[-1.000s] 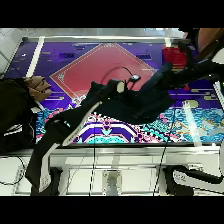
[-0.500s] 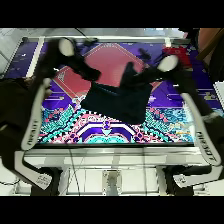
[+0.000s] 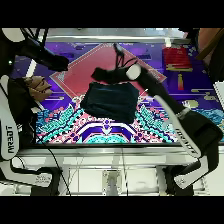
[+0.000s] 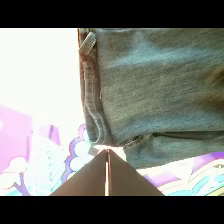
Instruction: Fold the clothes and pants, and hang the long-sleeved shirts on hangers.
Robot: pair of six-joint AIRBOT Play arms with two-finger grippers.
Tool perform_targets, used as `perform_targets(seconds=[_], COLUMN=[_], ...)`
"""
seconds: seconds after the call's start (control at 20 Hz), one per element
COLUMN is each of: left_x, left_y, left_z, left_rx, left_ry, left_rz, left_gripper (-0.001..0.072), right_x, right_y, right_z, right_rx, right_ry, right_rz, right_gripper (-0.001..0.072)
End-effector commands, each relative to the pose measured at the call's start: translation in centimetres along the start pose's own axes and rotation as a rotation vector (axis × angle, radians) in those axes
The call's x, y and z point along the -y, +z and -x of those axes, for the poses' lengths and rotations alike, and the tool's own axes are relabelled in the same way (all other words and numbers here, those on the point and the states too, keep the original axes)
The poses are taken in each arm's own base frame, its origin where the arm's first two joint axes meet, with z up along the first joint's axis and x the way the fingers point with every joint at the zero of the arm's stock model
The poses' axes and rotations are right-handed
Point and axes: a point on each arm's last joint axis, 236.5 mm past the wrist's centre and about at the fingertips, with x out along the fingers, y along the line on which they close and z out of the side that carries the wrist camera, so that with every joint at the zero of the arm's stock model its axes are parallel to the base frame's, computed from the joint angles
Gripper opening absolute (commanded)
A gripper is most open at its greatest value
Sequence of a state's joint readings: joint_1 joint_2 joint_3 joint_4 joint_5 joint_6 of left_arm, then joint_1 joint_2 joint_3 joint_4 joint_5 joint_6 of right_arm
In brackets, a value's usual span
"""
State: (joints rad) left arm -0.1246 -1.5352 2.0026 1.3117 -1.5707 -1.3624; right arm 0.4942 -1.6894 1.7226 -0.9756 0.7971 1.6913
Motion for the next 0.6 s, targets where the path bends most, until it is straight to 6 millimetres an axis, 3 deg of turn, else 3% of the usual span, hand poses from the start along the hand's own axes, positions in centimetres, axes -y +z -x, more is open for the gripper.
perform_targets(seconds=[0.0,0.1,0.15,0.2,0.3,0.4,0.45,0.5,0.55], left_x=[-0.4,-0.4,-0.4,-0.4,-0.2,-0.2,-0.2,-0.2,-0.2], left_y=[-0.4,-0.4,-0.4,-0.4,-0.4,-0.5,-0.5,-0.5,-0.5], left_z=[0.5,0.5,0.4,0.4,0.4,0.4,0.4,0.4,0.4], left_rx=[-0.009,-0.009,-0.009,-0.009,-0.008,-0.013,-0.014,-0.014,-0.014], left_ry=[0.004,0.004,0.004,0.004,-0.003,-0.004,-0.004,-0.004,-0.004], left_rz=[-0.002,-0.002,-0.001,-0.001,-0.001,-0.001,-0.001,-0.001,-0.001], left_gripper=[0.0016,0.0016,0.0016,0.0016,0.0016,0.0016,0.0016,0.0016,0.0016], right_x=[10.8,18.3,20.4,21.6,23.3,25.2,25.0,23.2,20.6], right_y=[0.1,-2.3,-3.4,-4.3,-6.5,-10.1,-11.9,-12.6,-11.7], right_z=[9.5,17.2,18.8,18.4,15.6,12.8,11.6,10.6,10.3], right_rx=[-0.197,-0.333,-0.33,-0.285,-0.161,-0.129,-0.161,-0.195,-0.191], right_ry=[-0.387,-0.65,-0.675,-0.637,-0.514,-0.392,-0.284,-0.091,0.13], right_rz=[0.133,0.075,0.026,-0.022,-0.162,-0.415,-0.504,-0.57,-0.578], right_gripper=[0.0497,0.0498,0.0495,0.0454,0.0321,0.032,0.032,0.032,0.0336])
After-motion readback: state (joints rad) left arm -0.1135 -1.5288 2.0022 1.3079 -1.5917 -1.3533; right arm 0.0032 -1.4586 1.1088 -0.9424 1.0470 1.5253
